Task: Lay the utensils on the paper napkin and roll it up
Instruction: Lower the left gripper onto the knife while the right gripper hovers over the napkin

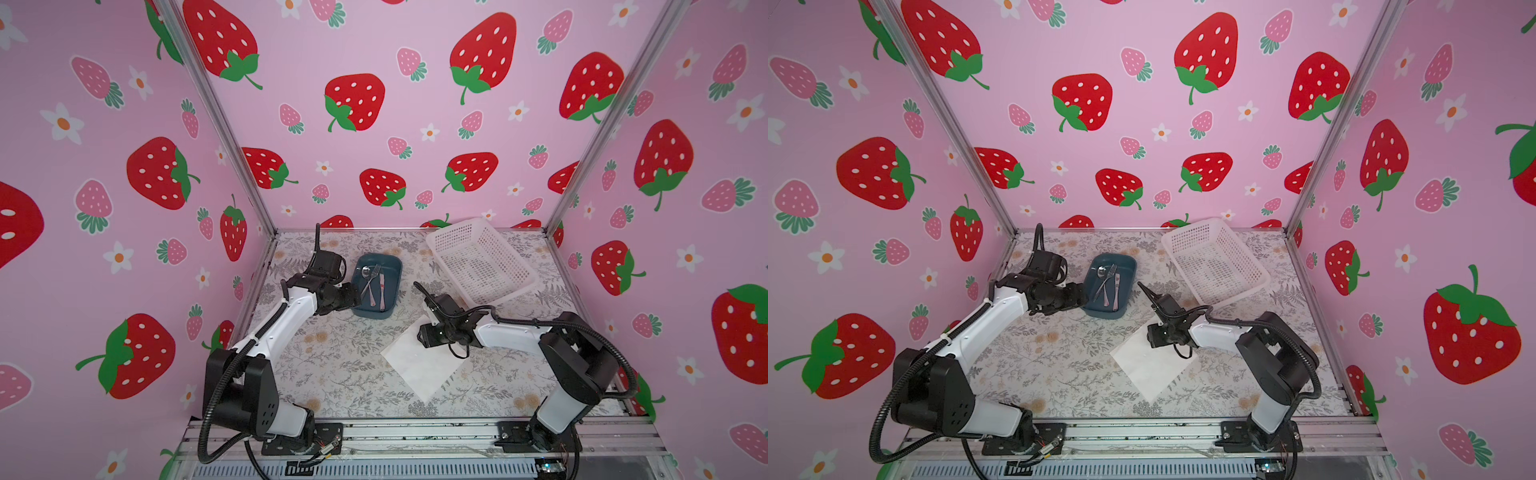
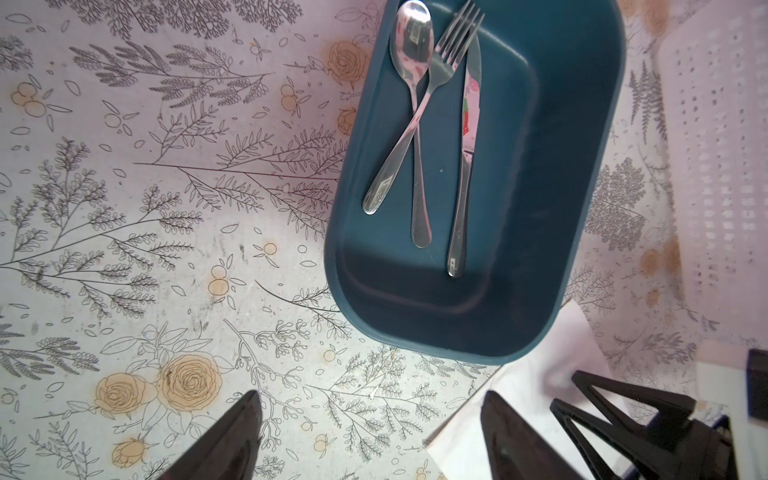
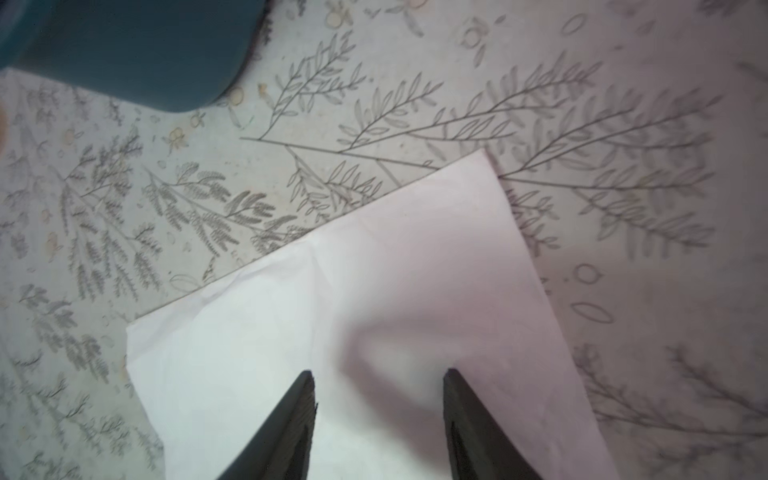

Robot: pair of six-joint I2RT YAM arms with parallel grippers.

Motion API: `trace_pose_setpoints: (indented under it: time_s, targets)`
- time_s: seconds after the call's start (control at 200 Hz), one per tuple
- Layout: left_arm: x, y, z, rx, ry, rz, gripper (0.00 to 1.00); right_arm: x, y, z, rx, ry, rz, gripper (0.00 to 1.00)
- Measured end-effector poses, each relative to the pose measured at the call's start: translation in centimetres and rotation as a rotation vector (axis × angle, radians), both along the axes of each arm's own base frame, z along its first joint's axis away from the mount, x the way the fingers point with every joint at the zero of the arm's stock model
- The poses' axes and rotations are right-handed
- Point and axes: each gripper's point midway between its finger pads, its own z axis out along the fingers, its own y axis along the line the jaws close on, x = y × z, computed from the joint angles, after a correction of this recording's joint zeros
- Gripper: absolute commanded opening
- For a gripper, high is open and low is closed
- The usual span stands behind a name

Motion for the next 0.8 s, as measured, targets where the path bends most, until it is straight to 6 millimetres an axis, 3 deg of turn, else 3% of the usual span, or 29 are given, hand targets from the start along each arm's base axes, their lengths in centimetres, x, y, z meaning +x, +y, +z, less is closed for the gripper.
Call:
trace_pose_setpoints:
  time_s: [0.17,0.34,0.555,0.61,0.8]
  targets:
    - [0.2,-0.1,0.2,-0.010,-0.013,0.002,0.84,3.6,-1.7,0.0,-0.016,-0.045,-0.122,0.50]
    - [0.1,-0.8,0.2,-0.040,-0.002,-0.016,0.83,5.8,-1.2,0.0,-0.030,-0.081,-0.113,0.51]
    - [0.1,-1.5,-0.2,-0.070,0.022,-0.045,0.81,6.2,-0.6,0.0,-0.060,-0.115,-0.031,0.51]
    - [0.1,-1.7,-0.1,-0.076,0.024,-0.054,0.80,6.3,-0.7,0.0,-0.069,-0.121,-0.015,0.56]
    - [0.6,-3.0,-0.2,-0.085,0.036,-0.093,0.64,5.7,-0.3,1.3,-0.046,-0.119,0.030,0.60]
